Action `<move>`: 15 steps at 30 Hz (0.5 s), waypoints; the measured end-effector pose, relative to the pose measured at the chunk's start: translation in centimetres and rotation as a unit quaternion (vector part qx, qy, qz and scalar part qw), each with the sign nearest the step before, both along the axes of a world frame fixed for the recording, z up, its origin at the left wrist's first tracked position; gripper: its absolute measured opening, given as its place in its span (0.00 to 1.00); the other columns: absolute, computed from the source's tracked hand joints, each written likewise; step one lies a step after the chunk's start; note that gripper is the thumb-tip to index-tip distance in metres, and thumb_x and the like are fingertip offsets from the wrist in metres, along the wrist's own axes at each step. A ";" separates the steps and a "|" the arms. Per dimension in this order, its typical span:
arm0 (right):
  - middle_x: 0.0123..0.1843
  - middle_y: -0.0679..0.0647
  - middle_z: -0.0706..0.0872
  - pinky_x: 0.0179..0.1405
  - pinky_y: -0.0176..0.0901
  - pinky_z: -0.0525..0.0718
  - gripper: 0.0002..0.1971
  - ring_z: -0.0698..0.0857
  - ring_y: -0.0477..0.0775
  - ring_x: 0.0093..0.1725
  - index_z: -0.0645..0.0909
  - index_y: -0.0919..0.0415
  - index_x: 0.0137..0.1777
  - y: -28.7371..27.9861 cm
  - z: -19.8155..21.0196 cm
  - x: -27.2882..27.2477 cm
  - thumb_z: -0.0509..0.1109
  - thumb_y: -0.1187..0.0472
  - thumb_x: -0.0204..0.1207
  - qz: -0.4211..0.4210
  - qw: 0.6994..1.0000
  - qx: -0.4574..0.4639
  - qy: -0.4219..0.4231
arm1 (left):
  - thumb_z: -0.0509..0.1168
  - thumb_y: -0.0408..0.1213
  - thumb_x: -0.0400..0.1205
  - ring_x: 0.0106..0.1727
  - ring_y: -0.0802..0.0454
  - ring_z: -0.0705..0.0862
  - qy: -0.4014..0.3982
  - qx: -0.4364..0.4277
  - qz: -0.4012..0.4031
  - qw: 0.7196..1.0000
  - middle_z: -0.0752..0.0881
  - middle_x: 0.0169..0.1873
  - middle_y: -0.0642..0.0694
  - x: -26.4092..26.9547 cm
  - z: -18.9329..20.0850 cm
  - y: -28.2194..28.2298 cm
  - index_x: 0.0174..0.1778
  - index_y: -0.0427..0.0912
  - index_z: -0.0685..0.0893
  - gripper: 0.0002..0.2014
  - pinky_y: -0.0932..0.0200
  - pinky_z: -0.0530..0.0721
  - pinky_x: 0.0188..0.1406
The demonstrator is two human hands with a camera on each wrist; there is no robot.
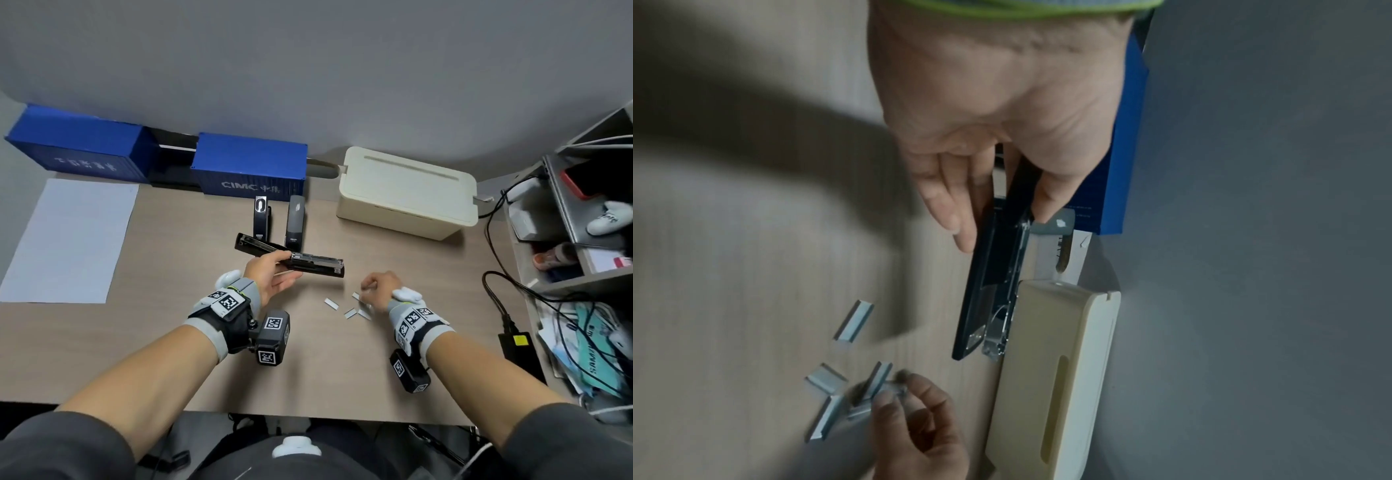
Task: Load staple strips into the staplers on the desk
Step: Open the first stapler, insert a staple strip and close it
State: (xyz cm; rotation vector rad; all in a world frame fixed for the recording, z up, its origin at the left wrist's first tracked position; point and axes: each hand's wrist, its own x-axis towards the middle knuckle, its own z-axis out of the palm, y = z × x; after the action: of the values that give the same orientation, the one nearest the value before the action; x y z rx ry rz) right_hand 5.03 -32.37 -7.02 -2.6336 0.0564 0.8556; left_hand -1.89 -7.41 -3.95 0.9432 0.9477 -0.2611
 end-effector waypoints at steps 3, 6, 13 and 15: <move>0.51 0.50 0.74 0.50 0.40 0.80 0.12 0.79 0.53 0.47 0.84 0.44 0.44 1.0 -1.1 -0.1 0.77 0.51 0.60 0.066 0.995 -0.070 -0.003 | 0.68 0.39 0.81 0.49 0.41 0.92 0.017 0.007 -0.006 1.000 0.90 0.56 0.36 -0.6 -0.9 0.1 0.60 0.37 0.83 0.14 0.58 0.88 0.41; 0.52 0.51 0.76 0.53 0.46 0.85 0.10 0.83 0.58 0.50 0.85 0.47 0.45 1.7 -2.0 0.1 0.73 0.51 0.63 0.095 0.987 -0.131 -0.011 | 0.68 0.40 0.80 0.48 0.43 0.93 0.025 0.010 -0.004 1.000 0.90 0.56 0.37 -1.1 -1.4 0.2 0.58 0.39 0.83 0.12 0.57 0.86 0.44; 0.37 0.46 0.88 0.40 0.42 0.89 0.06 0.87 0.51 0.35 0.86 0.50 0.32 1.7 -1.4 0.5 0.70 0.51 0.59 0.061 0.997 -0.048 -0.015 | 0.69 0.41 0.79 0.43 0.46 0.93 0.041 0.036 -0.012 0.998 0.92 0.51 0.39 -1.6 -2.0 0.7 0.63 0.36 0.83 0.18 0.60 0.85 0.34; 0.32 0.44 0.88 0.39 0.39 0.86 0.04 0.86 0.48 0.34 0.85 0.52 0.32 1.4 0.0 0.7 0.75 0.54 0.64 0.014 0.999 0.036 -0.018 | 0.70 0.41 0.79 0.44 0.45 0.93 0.039 0.042 -0.019 0.998 0.93 0.49 0.39 -1.3 -1.6 0.7 0.62 0.36 0.84 0.18 0.59 0.84 0.32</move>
State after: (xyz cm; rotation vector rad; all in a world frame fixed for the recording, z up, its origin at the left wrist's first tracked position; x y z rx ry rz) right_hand 5.73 -30.95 -7.05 -2.5866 -0.0207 0.8042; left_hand -3.14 -6.71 -5.56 1.0359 1.0196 -0.2942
